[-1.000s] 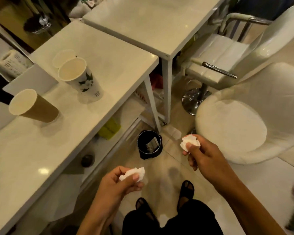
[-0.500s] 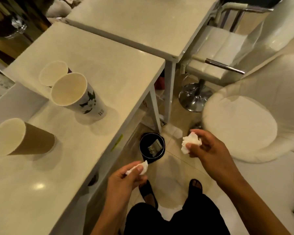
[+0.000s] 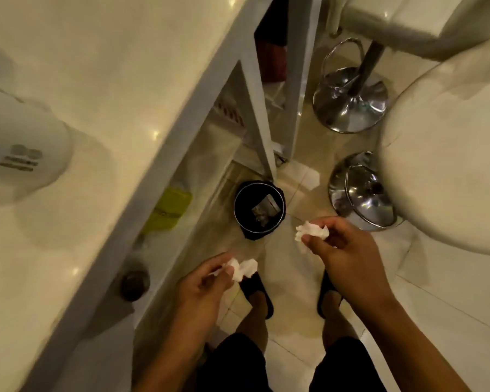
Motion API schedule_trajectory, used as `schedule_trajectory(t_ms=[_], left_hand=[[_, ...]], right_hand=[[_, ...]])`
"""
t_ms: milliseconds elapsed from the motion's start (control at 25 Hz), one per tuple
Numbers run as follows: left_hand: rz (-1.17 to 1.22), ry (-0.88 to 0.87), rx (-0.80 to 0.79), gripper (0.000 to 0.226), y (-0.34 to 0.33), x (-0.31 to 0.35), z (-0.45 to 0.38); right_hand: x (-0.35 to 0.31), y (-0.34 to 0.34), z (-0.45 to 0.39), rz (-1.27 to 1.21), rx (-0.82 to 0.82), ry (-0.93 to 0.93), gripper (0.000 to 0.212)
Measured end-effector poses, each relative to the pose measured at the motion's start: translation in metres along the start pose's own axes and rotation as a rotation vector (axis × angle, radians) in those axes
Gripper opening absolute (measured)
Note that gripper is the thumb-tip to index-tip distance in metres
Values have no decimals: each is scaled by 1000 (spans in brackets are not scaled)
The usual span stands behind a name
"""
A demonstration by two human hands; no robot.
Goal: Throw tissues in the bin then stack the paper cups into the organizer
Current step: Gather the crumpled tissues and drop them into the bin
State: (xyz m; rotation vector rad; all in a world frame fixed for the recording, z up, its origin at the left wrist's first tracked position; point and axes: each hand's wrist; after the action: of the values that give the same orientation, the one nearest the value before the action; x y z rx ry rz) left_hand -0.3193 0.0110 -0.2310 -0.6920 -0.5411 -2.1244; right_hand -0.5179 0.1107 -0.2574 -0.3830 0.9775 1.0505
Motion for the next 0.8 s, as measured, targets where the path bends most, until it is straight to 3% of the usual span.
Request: schedule_trajectory(t_ms=[200, 600, 800], left_hand=[[-137, 31, 152, 19, -37, -58, -91], [-260, -87, 169, 33, -53, -213, -366], [-575, -31, 62, 25, -68, -274, -501]], right_hand=[[96, -8, -65, -63, -28, -125, 13], [276, -44, -216, 205, -165, -146, 12], [340, -63, -263, 245, -157, -155, 10]])
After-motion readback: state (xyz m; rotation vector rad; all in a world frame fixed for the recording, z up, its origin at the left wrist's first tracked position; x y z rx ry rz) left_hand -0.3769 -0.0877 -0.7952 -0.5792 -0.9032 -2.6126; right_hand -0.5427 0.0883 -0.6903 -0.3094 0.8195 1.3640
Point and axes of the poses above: each hand's wrist, its own z-axis away from the middle knuckle, its own y-axis out of the back of the hand, x = y × z, and after that the axes turned 10 degrees about -x, right-handed
